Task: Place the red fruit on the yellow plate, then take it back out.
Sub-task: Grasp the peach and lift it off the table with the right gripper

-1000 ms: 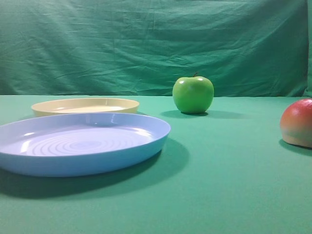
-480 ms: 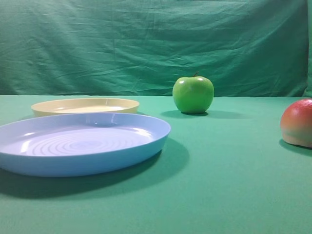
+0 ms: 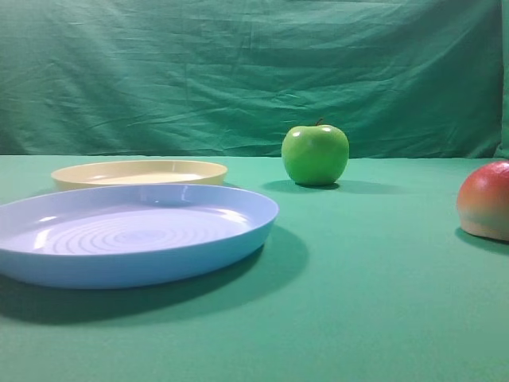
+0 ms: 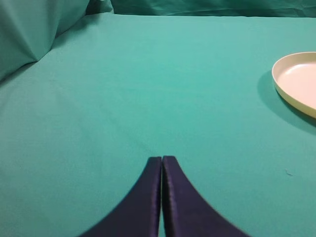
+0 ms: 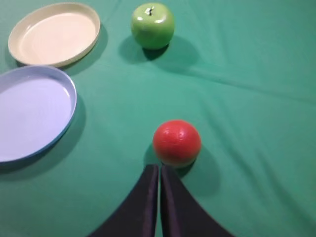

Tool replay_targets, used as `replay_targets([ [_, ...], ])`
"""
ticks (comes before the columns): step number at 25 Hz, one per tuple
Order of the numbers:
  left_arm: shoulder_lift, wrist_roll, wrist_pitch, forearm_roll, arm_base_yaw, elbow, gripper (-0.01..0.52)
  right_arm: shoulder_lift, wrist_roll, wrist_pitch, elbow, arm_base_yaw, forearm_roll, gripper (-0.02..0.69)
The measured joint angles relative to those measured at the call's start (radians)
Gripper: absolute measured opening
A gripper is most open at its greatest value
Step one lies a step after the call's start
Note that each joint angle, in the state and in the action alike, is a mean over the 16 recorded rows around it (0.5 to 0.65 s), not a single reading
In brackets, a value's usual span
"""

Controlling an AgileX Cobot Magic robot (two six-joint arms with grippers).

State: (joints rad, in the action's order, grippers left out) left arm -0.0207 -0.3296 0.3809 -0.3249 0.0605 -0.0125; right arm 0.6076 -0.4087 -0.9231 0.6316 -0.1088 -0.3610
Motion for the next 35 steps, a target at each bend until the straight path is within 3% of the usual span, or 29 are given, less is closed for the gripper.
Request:
replay_targets([
  [8, 0.000, 0.000, 0.000, 0.000, 0.000, 0.000, 0.000, 0.282, 0.017, -0.043, 0.096, -0.069, 0.065, 0.000],
  [19, 0.000, 0.000, 0.000, 0.000, 0.000, 0.000, 0.000, 0.551, 0.204, 0.028, 0.166, -0.207, 0.276, 0.032],
  [23, 0.000, 0.000, 0.000, 0.000, 0.000, 0.000, 0.000, 0.622, 0.268, 0.075, 0.168, -0.249, 0.339, 0.134],
  [35, 0.000, 0.000, 0.000, 0.000, 0.000, 0.000, 0.000, 0.803, 0.362, 0.190, 0.170, -0.263, 0.364, 0.582],
])
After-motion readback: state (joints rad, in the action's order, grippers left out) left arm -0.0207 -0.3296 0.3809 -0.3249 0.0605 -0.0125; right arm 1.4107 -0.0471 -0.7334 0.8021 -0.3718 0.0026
